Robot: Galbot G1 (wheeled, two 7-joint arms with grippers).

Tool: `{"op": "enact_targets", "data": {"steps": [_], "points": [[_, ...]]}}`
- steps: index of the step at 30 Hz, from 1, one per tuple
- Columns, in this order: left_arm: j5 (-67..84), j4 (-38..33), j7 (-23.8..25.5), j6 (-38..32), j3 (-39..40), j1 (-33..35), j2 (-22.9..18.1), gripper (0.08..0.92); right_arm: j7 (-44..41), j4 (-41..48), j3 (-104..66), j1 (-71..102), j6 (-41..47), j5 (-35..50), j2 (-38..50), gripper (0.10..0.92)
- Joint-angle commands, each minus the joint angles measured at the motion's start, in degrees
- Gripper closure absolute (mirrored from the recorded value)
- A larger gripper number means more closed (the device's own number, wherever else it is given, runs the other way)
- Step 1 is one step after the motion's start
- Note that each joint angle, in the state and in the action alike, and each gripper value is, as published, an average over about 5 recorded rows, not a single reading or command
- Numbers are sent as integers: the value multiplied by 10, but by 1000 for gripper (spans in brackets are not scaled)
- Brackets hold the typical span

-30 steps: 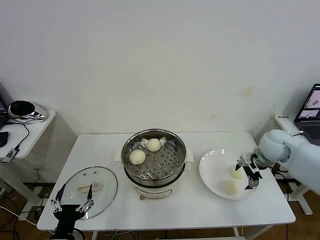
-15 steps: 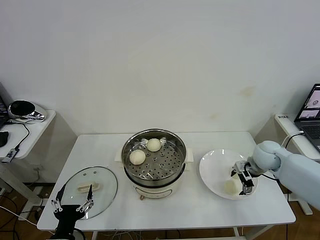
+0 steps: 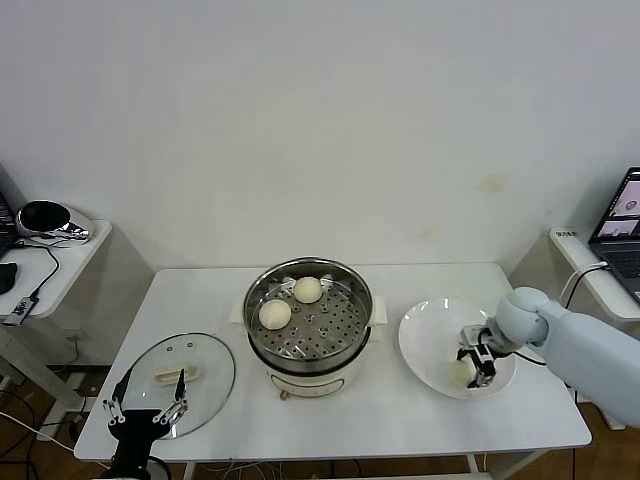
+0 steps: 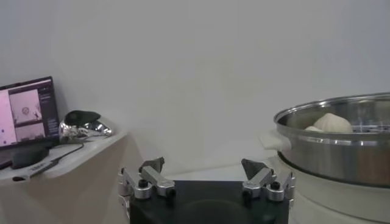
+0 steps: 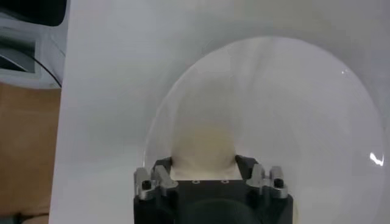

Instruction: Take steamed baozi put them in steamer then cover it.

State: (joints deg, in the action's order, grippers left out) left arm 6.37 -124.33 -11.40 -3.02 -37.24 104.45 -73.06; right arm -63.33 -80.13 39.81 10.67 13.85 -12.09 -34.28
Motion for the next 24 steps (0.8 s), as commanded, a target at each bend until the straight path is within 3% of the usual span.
{"op": "enact_targets", "data": {"steps": [1, 7, 14, 24], "points": [[0, -1, 0, -1, 0, 1, 0, 177, -1, 7, -4, 6, 1, -3, -6, 421], [0, -6, 0, -1, -2, 2, 1, 177, -7, -11, 14, -36, 2, 15, 5, 476], [2, -12, 0, 0, -3, 2, 4, 177, -23, -38, 61, -195, 8, 87, 23, 485], [4, -17, -1, 0, -2, 1, 6, 177, -44, -35, 186, -469, -11, 190, -63, 482]]}}
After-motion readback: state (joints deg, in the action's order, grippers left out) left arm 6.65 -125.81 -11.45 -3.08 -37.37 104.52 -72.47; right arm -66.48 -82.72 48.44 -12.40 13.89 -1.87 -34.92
